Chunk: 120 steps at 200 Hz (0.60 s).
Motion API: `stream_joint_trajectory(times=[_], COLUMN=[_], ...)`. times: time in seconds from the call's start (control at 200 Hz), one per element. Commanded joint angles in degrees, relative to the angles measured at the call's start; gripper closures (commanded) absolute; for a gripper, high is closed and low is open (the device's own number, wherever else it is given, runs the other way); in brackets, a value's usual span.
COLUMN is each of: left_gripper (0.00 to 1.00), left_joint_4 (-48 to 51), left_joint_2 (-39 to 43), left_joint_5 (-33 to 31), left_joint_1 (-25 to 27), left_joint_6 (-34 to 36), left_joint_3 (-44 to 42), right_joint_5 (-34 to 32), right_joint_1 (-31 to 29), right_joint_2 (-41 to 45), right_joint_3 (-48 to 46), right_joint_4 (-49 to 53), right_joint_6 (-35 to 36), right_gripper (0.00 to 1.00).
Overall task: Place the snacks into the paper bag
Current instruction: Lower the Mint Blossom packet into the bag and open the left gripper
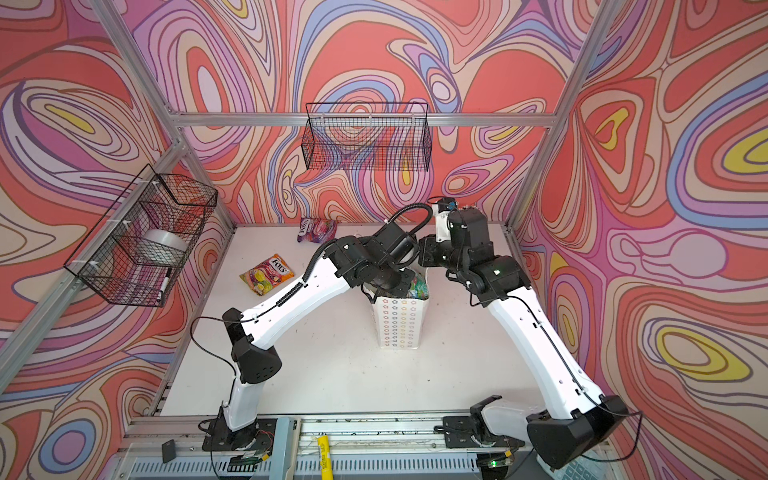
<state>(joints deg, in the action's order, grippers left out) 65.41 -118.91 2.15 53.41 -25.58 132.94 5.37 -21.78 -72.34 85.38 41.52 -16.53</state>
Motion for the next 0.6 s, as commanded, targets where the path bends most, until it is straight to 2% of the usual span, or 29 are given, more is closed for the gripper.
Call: stream_joint_trajectory(times=[0.0,0.06,0.235,0.401,0.596], left_gripper=[0.73,0.59,0.34,0.22,0.14], left_joint_4=[-1.34,-1.38,-0.68,-3.78,-7.40], left_joint_2=[-2.19,-2.12,0.98,6.93,13.47], left_joint_5=[4.49,4.06,0.41,1.55,3.98], left_joint_1=[-1.81,-1.97,-1.98,-1.81,-1.68], left_joint_6=[-1.01,-1.14,-2.35,-3.13,-3.26], left_joint_3=[-0.20,0.50,0.45,-3.11,-5.19], right_joint_5=[0.46,0.30,-0.01,0.00,0.22], right_joint_1=[-0.22,-0.23,-0.19,-0.24,-0.21], right_joint_2=[1.26,1.37,1.35,1.37,1.17], right_joint_3=[-0.14,-0.22,-0.22,-0.31,-0.31], right_joint_4=[-2.53,-2.58,-2.54,-2.75,-2.78], right_joint_6=[0.67,0.71,0.81,0.87,0.71], right_gripper=[1.00,1.00,1.00,1.00,1.00])
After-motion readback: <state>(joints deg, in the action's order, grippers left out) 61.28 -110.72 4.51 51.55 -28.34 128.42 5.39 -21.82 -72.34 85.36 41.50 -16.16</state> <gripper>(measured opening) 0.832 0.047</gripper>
